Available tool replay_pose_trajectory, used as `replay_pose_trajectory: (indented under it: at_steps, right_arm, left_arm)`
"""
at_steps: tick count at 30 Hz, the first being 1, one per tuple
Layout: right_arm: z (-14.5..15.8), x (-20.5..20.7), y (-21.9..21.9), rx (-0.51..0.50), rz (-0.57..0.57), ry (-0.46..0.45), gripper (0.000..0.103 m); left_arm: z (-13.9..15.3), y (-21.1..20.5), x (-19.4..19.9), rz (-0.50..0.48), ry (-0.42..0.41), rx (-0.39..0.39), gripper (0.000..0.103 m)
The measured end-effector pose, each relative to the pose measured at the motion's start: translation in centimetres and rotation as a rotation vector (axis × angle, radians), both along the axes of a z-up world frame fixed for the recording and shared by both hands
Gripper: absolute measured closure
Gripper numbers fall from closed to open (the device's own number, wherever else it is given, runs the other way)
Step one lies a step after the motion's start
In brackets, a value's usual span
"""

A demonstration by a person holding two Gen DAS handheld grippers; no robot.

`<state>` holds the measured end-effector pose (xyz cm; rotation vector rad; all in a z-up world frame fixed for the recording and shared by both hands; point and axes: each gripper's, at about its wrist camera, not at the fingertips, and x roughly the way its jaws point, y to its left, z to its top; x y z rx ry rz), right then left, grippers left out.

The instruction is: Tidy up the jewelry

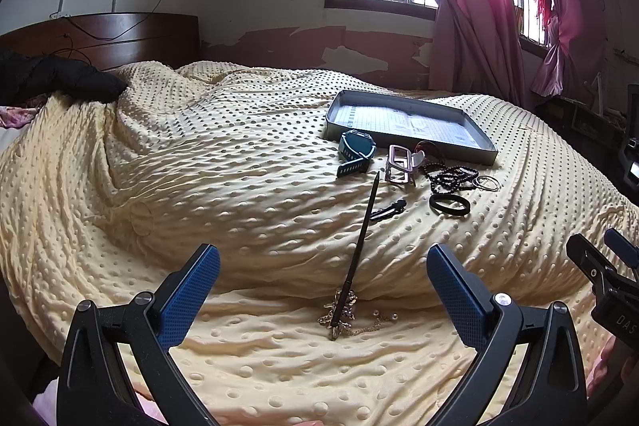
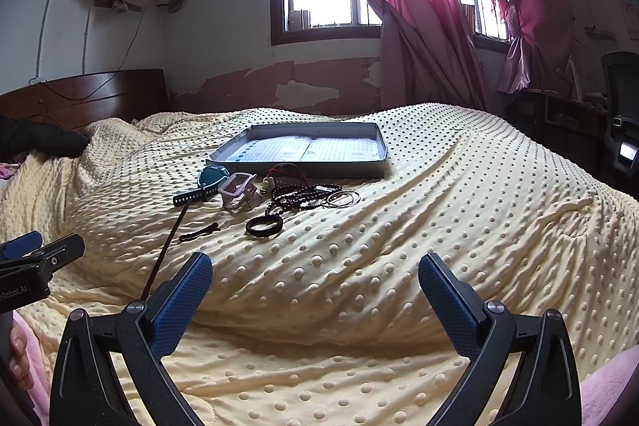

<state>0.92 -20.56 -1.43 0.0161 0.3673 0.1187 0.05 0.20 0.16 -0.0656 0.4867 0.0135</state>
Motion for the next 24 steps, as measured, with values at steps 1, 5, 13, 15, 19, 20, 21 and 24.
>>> replay_pose_trajectory:
  at_steps: [1,5,13,15,19,20,21,24]
  right_arm:
    - [-0.03,0.05,-0.07,-0.001,0.0,0.0,0.0]
    - [-0.1,0.2,-0.2,0.0,0.0,0.0,0.0]
    - [-0.15,0.04,-0.03,0.001,-0.001,0.001,0.0]
    - [-0.14,0.02,-0.02,0.0,-0.001,0.001,0.0]
    - [-0.05,0.02,-0.06,0.001,-0.001,0.002,0.0]
    - [-0.04,0.0,-0.06,0.002,-0.001,0.002,0.0]
    - [-0.04,0.02,-0.08,0.003,-0.001,0.002,0.0]
    - [-0.07,0.04,-0.13,0.001,-0.001,0.003,0.0]
  left_arm:
    - [0.0,0.0,-0.01,0.0,0.0,-0.001,0.002]
    - [0.15,0.36,-0.19,0.0,-0.001,-0.001,0.002]
    - [0.12,0.45,-0.22,0.0,0.0,-0.001,0.002]
    - [0.13,0.48,-0.24,-0.001,-0.001,-0.001,0.002]
    - [0.12,0.45,-0.22,0.001,-0.001,0.0,0.002]
    - [0.14,0.38,-0.07,0.001,-0.001,0.0,0.002]
    - [0.15,0.37,-0.04,0.001,-0.001,0.0,0.002]
    - [0.17,0.4,-0.05,0.001,-0.001,0.0,0.002]
